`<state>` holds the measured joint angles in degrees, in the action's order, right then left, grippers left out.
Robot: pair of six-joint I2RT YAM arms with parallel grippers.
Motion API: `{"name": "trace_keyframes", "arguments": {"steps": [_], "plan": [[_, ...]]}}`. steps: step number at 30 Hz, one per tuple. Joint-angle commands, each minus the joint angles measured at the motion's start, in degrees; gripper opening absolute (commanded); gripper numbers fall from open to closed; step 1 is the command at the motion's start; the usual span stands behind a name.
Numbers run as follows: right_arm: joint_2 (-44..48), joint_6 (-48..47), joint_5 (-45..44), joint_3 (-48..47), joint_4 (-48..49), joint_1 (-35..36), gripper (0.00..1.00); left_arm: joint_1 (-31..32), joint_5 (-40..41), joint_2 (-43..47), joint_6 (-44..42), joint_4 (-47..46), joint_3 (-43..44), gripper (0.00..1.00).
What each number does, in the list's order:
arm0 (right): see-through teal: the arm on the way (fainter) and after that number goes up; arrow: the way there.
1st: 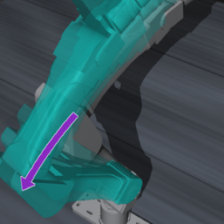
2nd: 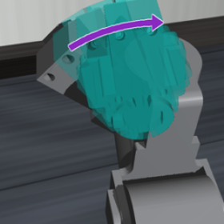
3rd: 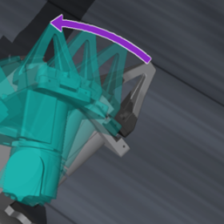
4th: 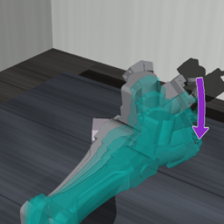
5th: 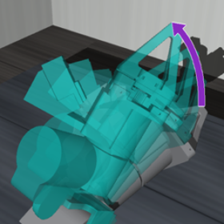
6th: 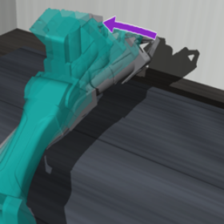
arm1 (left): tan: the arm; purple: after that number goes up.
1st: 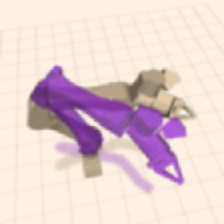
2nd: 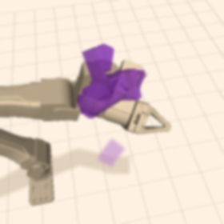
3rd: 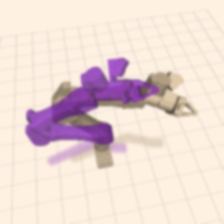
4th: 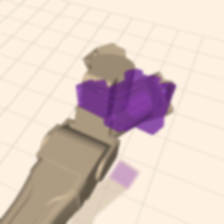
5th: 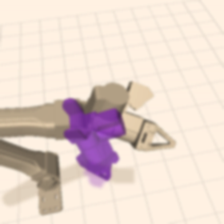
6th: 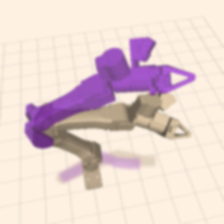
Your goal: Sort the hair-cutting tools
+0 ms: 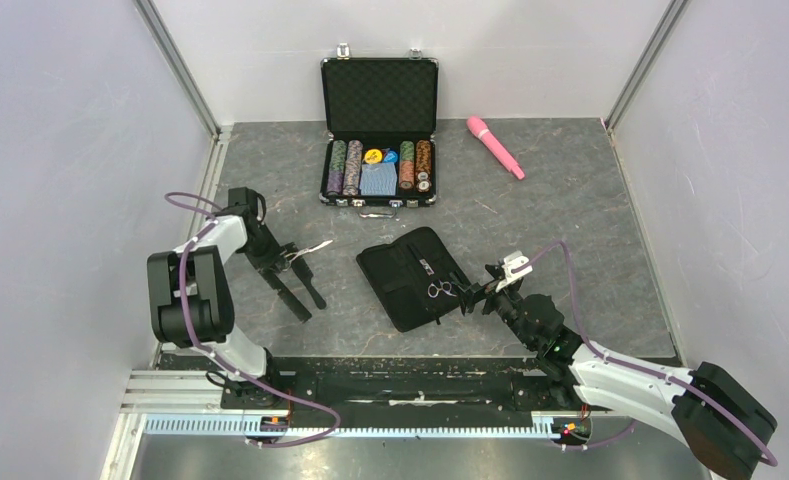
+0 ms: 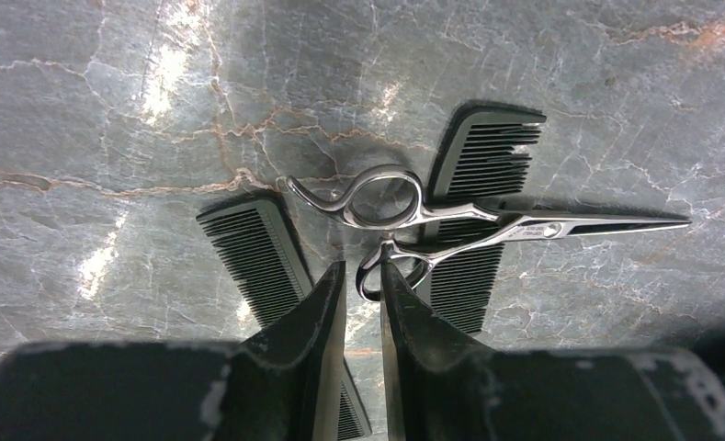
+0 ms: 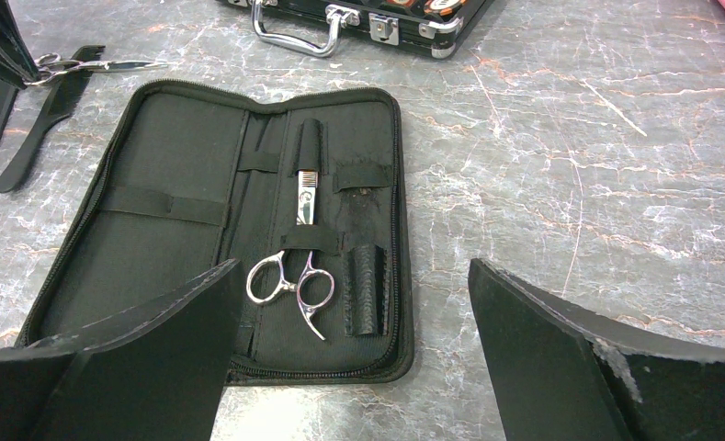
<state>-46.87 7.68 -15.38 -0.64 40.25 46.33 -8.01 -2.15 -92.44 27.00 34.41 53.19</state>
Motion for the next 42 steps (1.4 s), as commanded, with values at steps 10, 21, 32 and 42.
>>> {"name": "trace_keyframes", "arguments": {"steps": [10, 21, 32, 42], "plan": [[0.3, 0.2, -0.5, 0.4, 2.6, 0.0, 0.94, 1.0, 1.2, -2.0, -0.1, 0.5, 2.0, 0.11], [0.3, -0.1, -0.8, 0.4, 2.5, 0.0, 0.94, 1.2, 5.9, 10.7, -0.3, -0.5, 0.7, 0.02], [-0.8, -3.1, 10.2, -5.5, 1.1, 0.0, 0.91, 5.8, 9.1, 22.8, -0.9, -3.6, 0.1, 0.02], [-11.6, -5.6, 18.4, -14.4, 5.5, 0.1, 0.88, 8.2, 4.7, 24.1, 0.5, -4.7, 0.6, 0.02]]}}
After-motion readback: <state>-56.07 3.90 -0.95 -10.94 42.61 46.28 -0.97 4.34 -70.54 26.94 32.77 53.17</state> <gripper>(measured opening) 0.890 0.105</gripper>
